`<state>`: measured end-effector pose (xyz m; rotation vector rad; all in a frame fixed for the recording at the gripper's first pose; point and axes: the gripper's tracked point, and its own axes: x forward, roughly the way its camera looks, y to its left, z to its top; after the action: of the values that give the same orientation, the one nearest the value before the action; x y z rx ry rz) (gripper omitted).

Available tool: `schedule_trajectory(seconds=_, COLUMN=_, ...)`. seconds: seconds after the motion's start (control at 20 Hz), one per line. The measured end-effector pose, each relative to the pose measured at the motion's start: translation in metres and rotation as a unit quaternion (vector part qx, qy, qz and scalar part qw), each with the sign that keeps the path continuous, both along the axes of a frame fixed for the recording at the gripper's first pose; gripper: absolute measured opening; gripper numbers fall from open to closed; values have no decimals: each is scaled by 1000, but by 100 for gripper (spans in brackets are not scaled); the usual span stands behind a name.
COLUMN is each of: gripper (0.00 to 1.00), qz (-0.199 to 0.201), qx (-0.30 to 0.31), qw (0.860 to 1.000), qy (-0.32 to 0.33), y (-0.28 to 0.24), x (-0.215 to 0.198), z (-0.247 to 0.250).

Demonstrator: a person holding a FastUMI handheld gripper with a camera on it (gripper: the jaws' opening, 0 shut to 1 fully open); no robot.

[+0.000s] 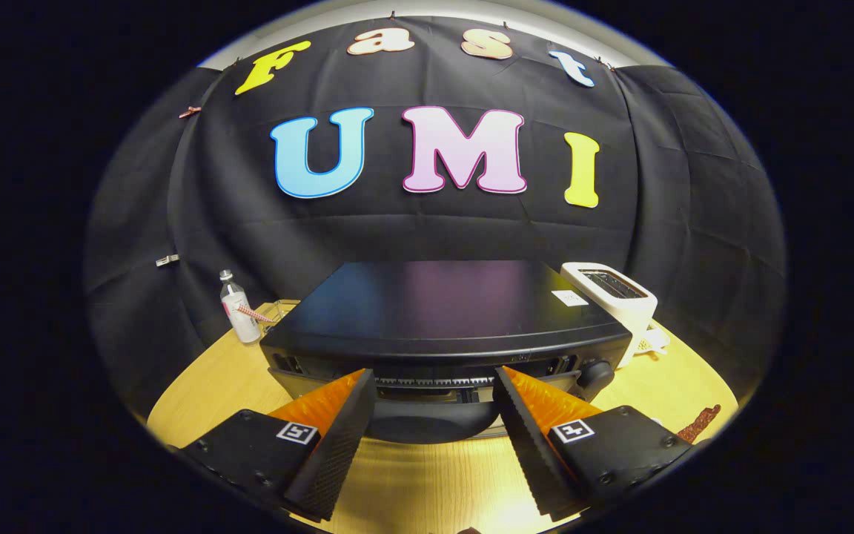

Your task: Open the toaster oven, put the food inside, and close the toaster oven door.

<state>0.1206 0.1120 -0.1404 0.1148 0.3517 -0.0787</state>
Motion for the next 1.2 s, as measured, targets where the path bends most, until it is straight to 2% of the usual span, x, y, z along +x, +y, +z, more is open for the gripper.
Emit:
schedule_trajectory(seconds=0.5, gripper=98, qz=38, qx=5, qw=999, qy=27, y=8, x=-66, z=-36)
schedule_trajectory(seconds=0.75, gripper=98, qz=71, qx=-29, qw=994, qy=74, y=14, x=-102, z=-74)
schedule_trajectory(seconds=0.85, gripper=98, qz=83, qx=-24, qw=990, qy=115, y=16, x=-115, z=-99)
schedule_trajectory(seconds=1.0, gripper=98, qz=67, qx=-3, qw=984, qy=168, y=6, x=-129, z=-128)
schedule_trajectory(seconds=1.1, gripper=98, qz=58, qx=-4, qw=985, qy=163, y=-4, x=-129, z=-120)
schedule_trajectory(seconds=1.2, gripper=98, qz=70, qx=-8, qw=987, qy=146, y=-9, x=-131, z=-105)
